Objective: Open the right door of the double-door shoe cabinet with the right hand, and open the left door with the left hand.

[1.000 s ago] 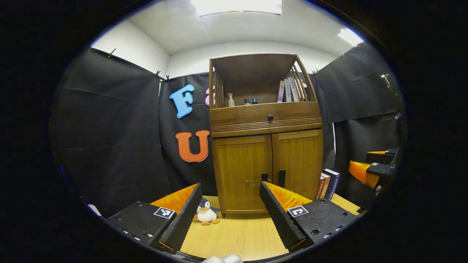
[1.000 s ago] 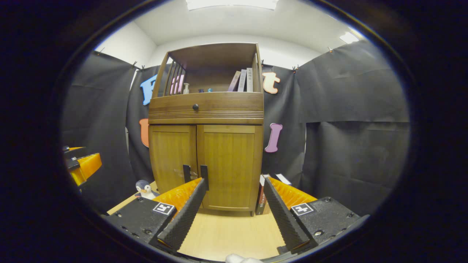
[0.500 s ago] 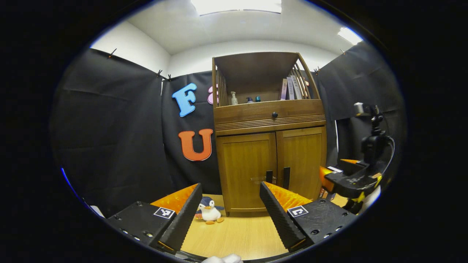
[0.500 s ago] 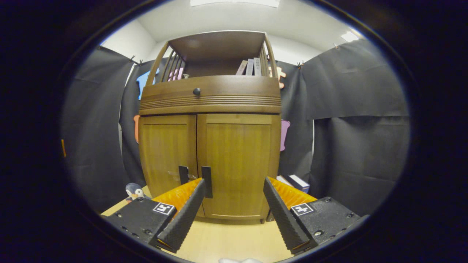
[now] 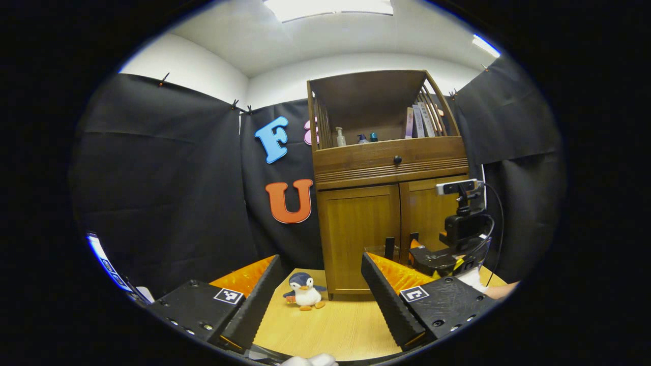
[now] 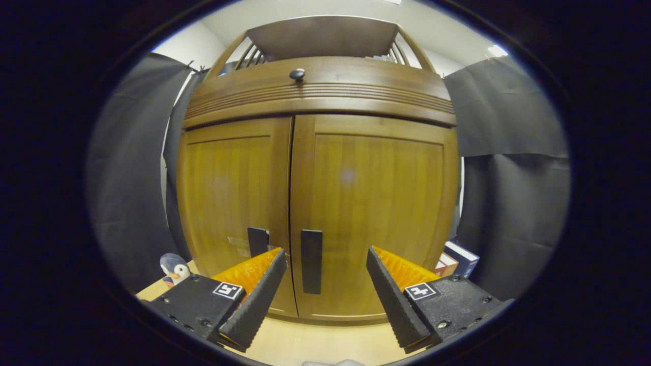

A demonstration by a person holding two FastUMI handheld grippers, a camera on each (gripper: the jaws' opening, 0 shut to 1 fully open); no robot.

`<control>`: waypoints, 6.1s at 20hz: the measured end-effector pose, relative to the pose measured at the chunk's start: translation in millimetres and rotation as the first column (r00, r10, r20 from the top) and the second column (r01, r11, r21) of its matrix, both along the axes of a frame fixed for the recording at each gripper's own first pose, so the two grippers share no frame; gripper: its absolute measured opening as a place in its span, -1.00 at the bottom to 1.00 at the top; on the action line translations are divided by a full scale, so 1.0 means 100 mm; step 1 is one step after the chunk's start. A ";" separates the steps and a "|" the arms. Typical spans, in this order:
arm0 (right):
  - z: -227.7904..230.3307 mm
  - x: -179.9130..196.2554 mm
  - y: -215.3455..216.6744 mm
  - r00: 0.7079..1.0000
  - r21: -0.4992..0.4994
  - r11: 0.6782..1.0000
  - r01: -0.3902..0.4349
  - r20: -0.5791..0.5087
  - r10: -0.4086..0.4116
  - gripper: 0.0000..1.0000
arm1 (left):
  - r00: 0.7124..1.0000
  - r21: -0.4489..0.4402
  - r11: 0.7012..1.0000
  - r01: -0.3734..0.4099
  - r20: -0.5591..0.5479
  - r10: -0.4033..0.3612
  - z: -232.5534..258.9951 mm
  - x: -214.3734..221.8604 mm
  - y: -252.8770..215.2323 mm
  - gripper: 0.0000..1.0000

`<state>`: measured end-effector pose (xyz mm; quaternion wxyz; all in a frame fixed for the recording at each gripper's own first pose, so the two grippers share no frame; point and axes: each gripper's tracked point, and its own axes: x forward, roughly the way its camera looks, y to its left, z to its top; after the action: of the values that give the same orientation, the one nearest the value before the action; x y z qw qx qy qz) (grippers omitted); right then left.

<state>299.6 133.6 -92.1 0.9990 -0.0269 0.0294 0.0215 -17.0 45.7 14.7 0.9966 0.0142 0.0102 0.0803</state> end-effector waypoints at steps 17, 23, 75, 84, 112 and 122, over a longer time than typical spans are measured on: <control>-0.45 0.74 0.16 0.993 0.033 0.999 0.007 -0.114 -0.003 -0.19 | 0.995 0.006 0.996 -0.093 -0.047 0.093 -0.07 -0.01 0.09 0.92; -0.48 0.58 0.13 0.990 0.044 0.999 -0.007 -0.140 0.013 -0.33 | 0.995 -0.002 0.997 -0.083 -0.048 0.083 -0.10 -0.04 0.12 0.92; -0.43 -1.44 -2.87 0.988 0.079 0.996 -0.042 -0.144 0.053 -0.92 | 0.974 -0.020 0.975 0.222 -0.028 -0.223 -0.30 0.02 -1.07 0.92; -0.44 -1.33 -2.92 0.970 0.020 0.984 -0.176 -0.167 0.177 -0.92 | 0.988 -0.032 0.988 0.154 -0.015 -0.155 -0.21 0.17 -1.14 0.92; 0.50 -2.54 -1.71 1.000 0.061 0.998 0.015 -0.001 -0.015 1.00 | 0.984 -0.041 0.984 0.176 -0.028 -0.177 -0.43 0.46 -0.71 0.92; 0.46 -2.51 -1.41 0.999 0.069 0.997 0.016 -0.039 -0.014 1.00 | 0.981 -0.039 0.981 0.191 -0.006 -0.192 -0.48 0.77 -0.56 0.92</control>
<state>48.9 -7.9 -46.4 0.9987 0.0083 0.0479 0.0155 60.0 -10.6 -33.5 0.9997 -0.0035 0.0150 -0.0163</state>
